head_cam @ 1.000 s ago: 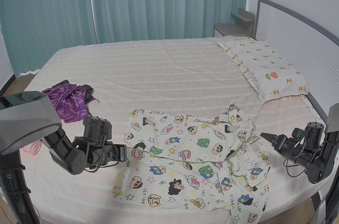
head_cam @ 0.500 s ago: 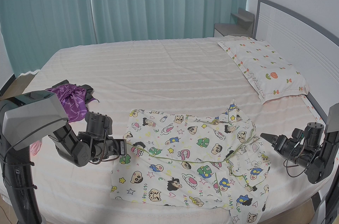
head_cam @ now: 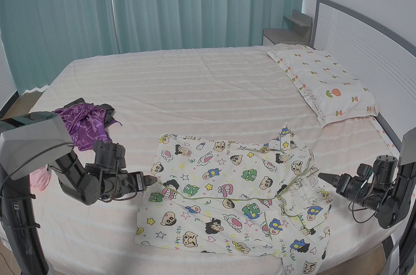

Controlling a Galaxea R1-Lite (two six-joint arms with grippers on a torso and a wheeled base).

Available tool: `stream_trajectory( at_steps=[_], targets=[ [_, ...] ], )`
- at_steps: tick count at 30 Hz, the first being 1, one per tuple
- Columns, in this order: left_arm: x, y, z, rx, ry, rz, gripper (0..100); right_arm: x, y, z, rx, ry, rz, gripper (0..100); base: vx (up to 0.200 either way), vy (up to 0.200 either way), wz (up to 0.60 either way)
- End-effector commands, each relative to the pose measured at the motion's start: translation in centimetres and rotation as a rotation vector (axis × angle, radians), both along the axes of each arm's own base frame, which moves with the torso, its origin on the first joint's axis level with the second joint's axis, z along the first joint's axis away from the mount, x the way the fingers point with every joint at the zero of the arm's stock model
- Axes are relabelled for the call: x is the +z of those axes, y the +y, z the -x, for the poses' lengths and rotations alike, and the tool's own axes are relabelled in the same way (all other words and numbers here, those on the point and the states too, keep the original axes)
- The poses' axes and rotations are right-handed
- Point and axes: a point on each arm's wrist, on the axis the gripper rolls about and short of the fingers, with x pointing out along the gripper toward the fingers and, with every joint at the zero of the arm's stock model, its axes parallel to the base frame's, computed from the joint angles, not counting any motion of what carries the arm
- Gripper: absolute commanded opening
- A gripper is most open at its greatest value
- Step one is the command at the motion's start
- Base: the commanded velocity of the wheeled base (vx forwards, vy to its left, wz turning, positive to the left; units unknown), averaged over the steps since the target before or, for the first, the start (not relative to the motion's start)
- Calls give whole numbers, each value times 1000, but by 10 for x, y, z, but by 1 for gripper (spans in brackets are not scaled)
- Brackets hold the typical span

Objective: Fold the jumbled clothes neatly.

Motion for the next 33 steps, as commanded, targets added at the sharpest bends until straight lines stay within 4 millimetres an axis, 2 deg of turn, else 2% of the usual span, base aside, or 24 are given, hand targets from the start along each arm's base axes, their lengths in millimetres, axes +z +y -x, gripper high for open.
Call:
stream_trajectory(
  at_steps=[1, 2, 4, 8, 13, 14, 16, 24, 33],
  targets=[
    [29, 14, 31, 35, -2, 108, 100, -1, 0, 5, 14, 6, 6, 100, 0, 0, 0],
    [30, 14, 47, 32, 30, 135, 100, -2, 0, 6, 17, 11, 7, 100, 0, 0, 0],
    [29, 10, 63, -2, 71, 173, 100, -2, 0, 7, 20, 14, 6, 100, 0, 0, 0],
    [28, 7, 85, -28, 143, 250, 100, -3, 0, 7, 28, 15, 1, 100, 0, 0, 0],
    [17, -13, 115, -98, 253, 269, 100, -5, 0, 5, 26, 20, 1, 100, 0, 0, 0],
    [17, -13, 115, -98, 253, 269, 100, -5, 0, 5, 26, 20, 1, 100, 0, 0, 0],
    [15, -26, 121, -85, 276, 297, 100, -6, 0, 5, 26, 25, 1, 100, 0, 0, 0],
    [15, -27, 133, -41, 262, 323, 100, -6, 0, 6, 28, 31, -1, 100, 0, 0, 0],
    [8, -24, 144, -16, 264, 318, 100, -10, 1, 7, 30, 49, 1, 100, -200, 0, 0]
  ],
)
